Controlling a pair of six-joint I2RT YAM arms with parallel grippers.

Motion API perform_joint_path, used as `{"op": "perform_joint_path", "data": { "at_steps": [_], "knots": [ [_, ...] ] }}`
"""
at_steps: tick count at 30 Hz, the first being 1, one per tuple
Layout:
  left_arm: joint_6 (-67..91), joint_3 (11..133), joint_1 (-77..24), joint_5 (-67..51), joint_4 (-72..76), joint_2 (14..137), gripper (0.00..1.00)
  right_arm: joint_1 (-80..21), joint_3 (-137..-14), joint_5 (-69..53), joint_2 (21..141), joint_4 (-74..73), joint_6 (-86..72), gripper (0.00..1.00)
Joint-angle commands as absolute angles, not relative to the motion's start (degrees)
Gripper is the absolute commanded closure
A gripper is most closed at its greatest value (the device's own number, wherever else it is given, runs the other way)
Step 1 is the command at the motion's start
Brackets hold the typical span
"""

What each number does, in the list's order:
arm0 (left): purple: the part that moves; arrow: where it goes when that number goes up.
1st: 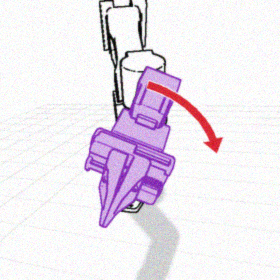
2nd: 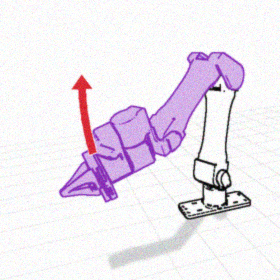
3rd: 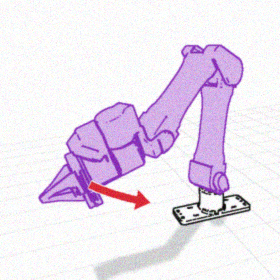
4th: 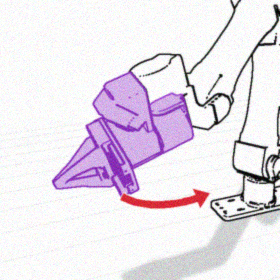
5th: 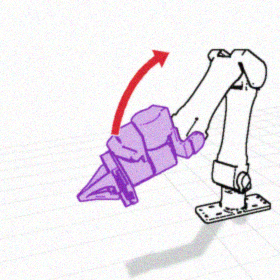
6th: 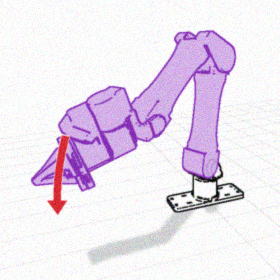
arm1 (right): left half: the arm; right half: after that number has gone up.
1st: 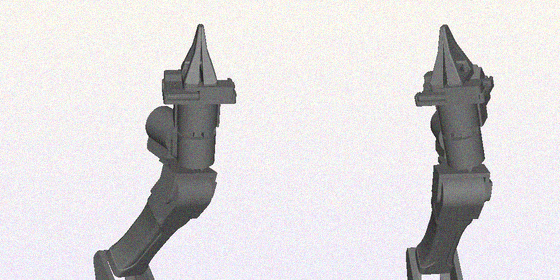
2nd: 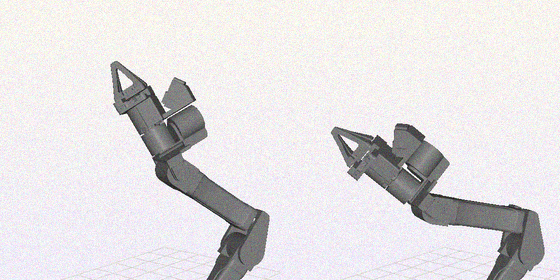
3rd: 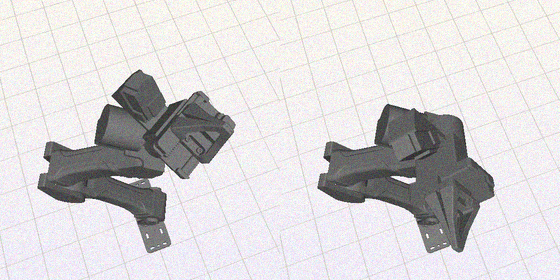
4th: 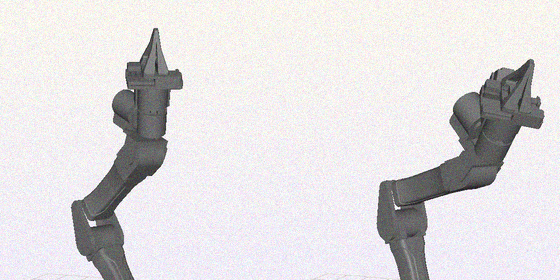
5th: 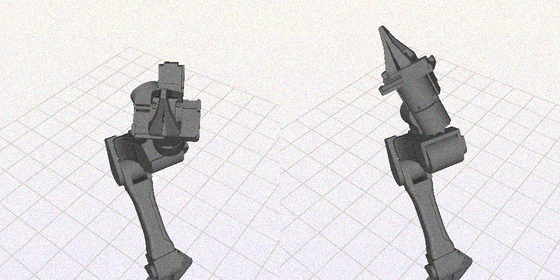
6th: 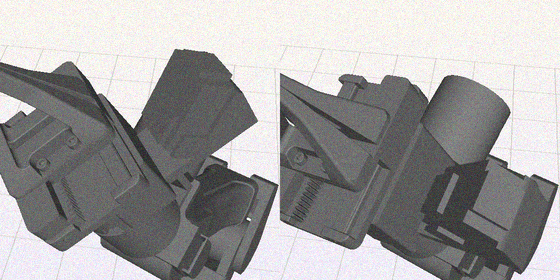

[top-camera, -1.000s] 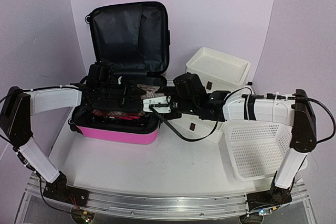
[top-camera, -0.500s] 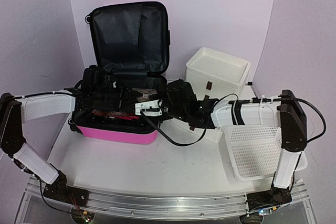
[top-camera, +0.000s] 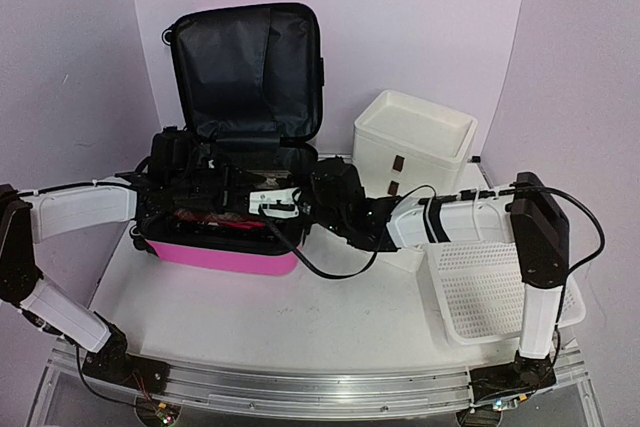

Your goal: Open, take out, and arrange the luggage

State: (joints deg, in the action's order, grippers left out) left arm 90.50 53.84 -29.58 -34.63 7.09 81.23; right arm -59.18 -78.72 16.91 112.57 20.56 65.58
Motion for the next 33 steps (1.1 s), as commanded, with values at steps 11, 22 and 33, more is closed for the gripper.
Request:
{"op": "perform_joint_path", "data": {
  "at_steps": [11, 22, 33],
  "knots": [
    [81.77, 51.89, -30.45, -32.48, 12.4, 74.56, 0.38, -59.9, -78.41, 18.92, 108.79, 21.64, 59.39, 1.0],
    [57.98, 52.53, -28.04, -29.35, -0.14, 66.95, 0.06, -59.72, -86.93, 37.82, 100.08, -31.74, 35.6, 1.0],
    [42.84, 57.32, -28.04, -23.6, -17.38, 59.2, 0.05, -53.77, -93.6, 46.7, 107.08, -50.54, 23.62, 1.0]
  ]
}}
